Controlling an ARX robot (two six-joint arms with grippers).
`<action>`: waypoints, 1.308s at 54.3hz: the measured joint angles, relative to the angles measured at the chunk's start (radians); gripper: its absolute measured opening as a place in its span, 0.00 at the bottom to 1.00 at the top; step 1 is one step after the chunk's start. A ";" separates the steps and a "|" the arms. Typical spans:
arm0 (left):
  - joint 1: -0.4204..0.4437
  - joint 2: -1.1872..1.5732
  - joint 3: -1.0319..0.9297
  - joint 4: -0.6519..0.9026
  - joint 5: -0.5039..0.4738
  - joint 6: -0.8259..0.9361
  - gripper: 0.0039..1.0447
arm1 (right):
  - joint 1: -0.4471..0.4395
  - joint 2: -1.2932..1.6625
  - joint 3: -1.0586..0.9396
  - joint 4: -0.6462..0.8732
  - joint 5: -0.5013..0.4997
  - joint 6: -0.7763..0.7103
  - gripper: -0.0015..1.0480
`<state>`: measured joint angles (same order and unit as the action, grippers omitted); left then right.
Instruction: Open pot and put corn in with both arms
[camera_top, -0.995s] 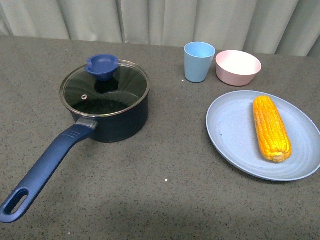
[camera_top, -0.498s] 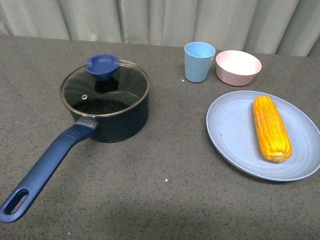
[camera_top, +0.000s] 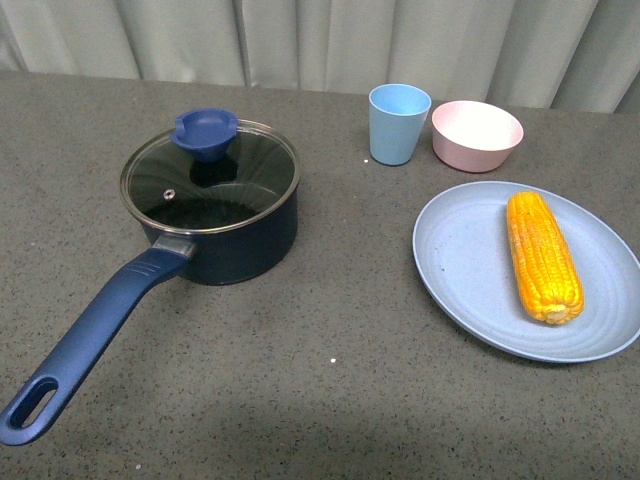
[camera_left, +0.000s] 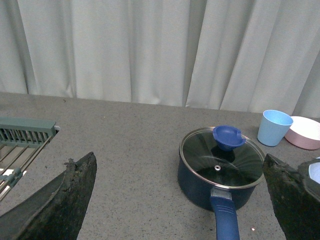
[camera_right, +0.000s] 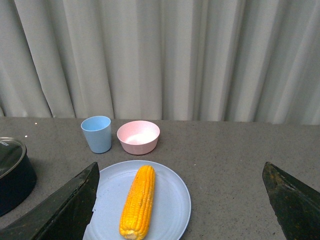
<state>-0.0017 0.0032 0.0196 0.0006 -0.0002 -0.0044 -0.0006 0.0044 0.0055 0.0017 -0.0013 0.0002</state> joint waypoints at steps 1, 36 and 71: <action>0.000 0.000 0.000 0.000 0.000 0.000 0.94 | 0.000 0.000 0.000 0.000 0.000 0.000 0.91; -0.050 0.254 0.035 0.037 -0.304 -0.156 0.94 | 0.000 0.000 0.000 0.000 0.000 0.000 0.91; -0.224 1.278 0.225 0.911 -0.164 -0.289 0.94 | 0.000 0.000 0.000 0.000 0.000 0.000 0.91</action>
<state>-0.2256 1.2812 0.2443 0.9115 -0.1642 -0.2935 -0.0002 0.0044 0.0055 0.0017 -0.0017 0.0002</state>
